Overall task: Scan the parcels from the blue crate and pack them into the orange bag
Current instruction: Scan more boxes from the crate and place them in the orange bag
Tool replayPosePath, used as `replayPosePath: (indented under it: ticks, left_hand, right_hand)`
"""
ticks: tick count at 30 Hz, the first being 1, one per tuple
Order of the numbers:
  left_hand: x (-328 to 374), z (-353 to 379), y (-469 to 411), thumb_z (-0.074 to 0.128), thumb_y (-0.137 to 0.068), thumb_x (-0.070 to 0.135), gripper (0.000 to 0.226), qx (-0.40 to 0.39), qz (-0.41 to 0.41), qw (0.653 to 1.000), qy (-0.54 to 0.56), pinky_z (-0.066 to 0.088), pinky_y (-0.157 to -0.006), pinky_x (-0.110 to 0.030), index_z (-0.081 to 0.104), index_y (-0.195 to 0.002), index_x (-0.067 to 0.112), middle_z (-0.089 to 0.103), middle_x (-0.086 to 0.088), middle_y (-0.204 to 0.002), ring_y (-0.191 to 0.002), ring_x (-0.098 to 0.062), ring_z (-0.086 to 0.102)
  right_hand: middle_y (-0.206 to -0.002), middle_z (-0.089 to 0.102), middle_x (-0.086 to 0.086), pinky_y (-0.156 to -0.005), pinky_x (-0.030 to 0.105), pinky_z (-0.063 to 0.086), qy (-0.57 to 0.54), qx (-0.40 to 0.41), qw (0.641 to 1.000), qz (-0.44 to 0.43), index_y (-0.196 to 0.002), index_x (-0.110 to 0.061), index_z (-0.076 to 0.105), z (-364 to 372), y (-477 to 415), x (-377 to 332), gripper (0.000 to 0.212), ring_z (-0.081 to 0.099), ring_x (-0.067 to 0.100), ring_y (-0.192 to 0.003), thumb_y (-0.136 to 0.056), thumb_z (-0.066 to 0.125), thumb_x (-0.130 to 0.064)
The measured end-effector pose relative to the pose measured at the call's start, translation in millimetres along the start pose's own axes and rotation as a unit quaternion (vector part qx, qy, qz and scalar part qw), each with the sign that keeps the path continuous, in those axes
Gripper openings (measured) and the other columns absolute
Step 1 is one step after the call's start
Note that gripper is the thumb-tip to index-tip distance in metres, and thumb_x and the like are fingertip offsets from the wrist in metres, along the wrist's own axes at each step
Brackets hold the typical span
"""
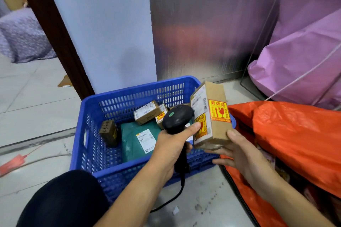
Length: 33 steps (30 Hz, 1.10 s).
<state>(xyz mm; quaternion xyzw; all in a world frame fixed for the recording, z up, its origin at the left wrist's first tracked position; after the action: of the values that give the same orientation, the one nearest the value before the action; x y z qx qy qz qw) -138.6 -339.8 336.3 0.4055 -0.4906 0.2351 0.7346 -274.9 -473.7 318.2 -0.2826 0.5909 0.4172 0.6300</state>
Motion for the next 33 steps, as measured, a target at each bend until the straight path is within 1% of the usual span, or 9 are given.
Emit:
replayPosePath:
  ticks: [3, 7, 10, 12, 14, 20, 25, 29, 33]
  left_hand:
    - [0, -1, -5, 0.087, -0.079, 0.032, 0.027, -0.001, 0.008, 1.0, 0.005, 0.042, -0.05, -0.022, 0.076, -0.089, 0.01, 0.06, -0.001, -0.053, -0.047, -0.015, 0.049]
    - [1, -2, -5, 0.086, -0.082, 0.022, 0.026, -0.015, 0.041, 0.999, -0.001, 0.043, -0.047, -0.019, 0.075, -0.093, 0.002, 0.066, 0.002, -0.059, -0.045, -0.01, 0.049]
    - [-1, -1, -5, 0.087, -0.082, 0.016, 0.029, -0.008, 0.067, 0.998, -0.015, 0.045, -0.048, -0.018, 0.072, -0.094, -0.006, 0.069, -0.003, -0.067, -0.047, -0.009, 0.05]
    - [-1, 1, -4, 0.086, -0.082, 0.012, 0.026, -0.012, 0.077, 0.997, -0.021, 0.046, -0.05, -0.018, 0.075, -0.098, -0.005, 0.073, -0.003, -0.074, -0.049, -0.007, 0.052]
    - [-2, 3, -2, 0.085, -0.082, 0.009, 0.019, -0.015, 0.085, 0.996, -0.027, 0.046, -0.049, -0.018, 0.076, -0.096, -0.001, 0.073, 0.001, -0.071, -0.048, -0.006, 0.053]
    - [-2, 0, -4, 0.085, -0.083, 0.017, 0.011, 0.01, 0.07, 0.997, -0.025, 0.044, -0.05, -0.022, 0.077, -0.089, 0.011, 0.067, -0.006, -0.062, -0.049, -0.014, 0.051]
    - [3, -6, -6, 0.082, -0.085, 0.024, 0.012, -0.001, 0.051, 0.999, -0.007, 0.047, -0.058, -0.027, 0.077, -0.091, 0.015, 0.08, -0.013, -0.09, -0.056, -0.018, 0.053]
    - [3, -3, -3, 0.079, -0.09, 0.026, 0.02, -0.037, 0.049, 0.998, -0.026, 0.047, -0.053, -0.024, 0.074, -0.102, 0.011, 0.075, 0.002, -0.068, -0.051, -0.016, 0.052]
    - [0, -3, -2, 0.079, -0.089, 0.029, 0.017, -0.045, 0.049, 0.997, -0.046, 0.045, -0.056, -0.028, 0.076, -0.094, 0.013, 0.062, -0.002, -0.055, -0.051, -0.016, 0.054]
  right_hand:
    - [-0.125, 0.073, 0.014, -0.091, 0.049, 0.054, -0.032, -0.009, 0.999, 0.011, -0.142, -0.019, 0.054, 4, -1, 0, 0.067, 0.071, 0.036, -0.113, -0.083, 0.056, -0.053]
    - [-0.126, 0.073, 0.007, -0.08, 0.039, 0.062, -0.027, -0.005, 1.0, 0.006, -0.142, -0.034, 0.05, 6, -2, -1, 0.059, 0.073, 0.036, -0.109, -0.084, 0.049, -0.041]
    - [-0.126, 0.074, 0.003, -0.082, 0.04, 0.063, -0.011, 0.006, 1.0, 0.003, -0.142, -0.037, 0.05, 8, 0, -3, 0.061, 0.073, 0.033, -0.108, -0.084, 0.051, -0.057]
    - [-0.124, 0.074, 0.002, -0.084, 0.043, 0.062, 0.006, 0.019, 1.0, -0.002, -0.14, -0.036, 0.053, 9, 3, -4, 0.083, 0.074, 0.03, -0.107, -0.071, 0.065, -0.08]
    - [-0.12, 0.076, 0.004, -0.085, 0.047, 0.061, 0.012, 0.038, 0.999, -0.006, -0.135, -0.032, 0.058, 10, 7, -5, 0.096, 0.075, 0.03, -0.105, -0.055, 0.077, -0.082]
    - [-0.113, 0.078, 0.006, -0.085, 0.05, 0.059, -0.001, 0.068, 0.998, -0.01, -0.13, -0.022, 0.06, 6, 12, -8, 0.052, 0.076, 0.032, -0.098, -0.081, 0.069, -0.036]
    - [-0.118, 0.075, 0.008, -0.073, 0.041, 0.065, -0.026, 0.071, 0.997, -0.002, -0.131, -0.015, 0.058, 0, 14, -6, 0.063, 0.075, 0.027, -0.101, -0.074, 0.085, -0.019]
    - [-0.118, 0.075, 0.013, -0.078, 0.04, 0.063, -0.063, 0.038, 0.997, 0.011, -0.131, -0.015, 0.057, 1, 14, 0, 0.062, 0.074, 0.034, -0.104, -0.071, 0.07, -0.012]
    - [-0.122, 0.074, 0.011, -0.086, 0.042, 0.058, -0.066, 0.017, 0.997, 0.023, -0.134, -0.017, 0.056, 2, 18, 0, 0.067, 0.072, 0.031, -0.11, -0.07, 0.069, -0.006]
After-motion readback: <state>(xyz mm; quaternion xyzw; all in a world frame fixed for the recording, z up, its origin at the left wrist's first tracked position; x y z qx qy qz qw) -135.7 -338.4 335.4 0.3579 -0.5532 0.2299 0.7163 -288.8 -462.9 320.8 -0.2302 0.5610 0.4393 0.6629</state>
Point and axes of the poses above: each hand's wrist, its own y-axis away from the middle knuckle, its own z-axis out of the palm, x = y × z, the point moved 2 cm from there along -y, towards the middle knuckle
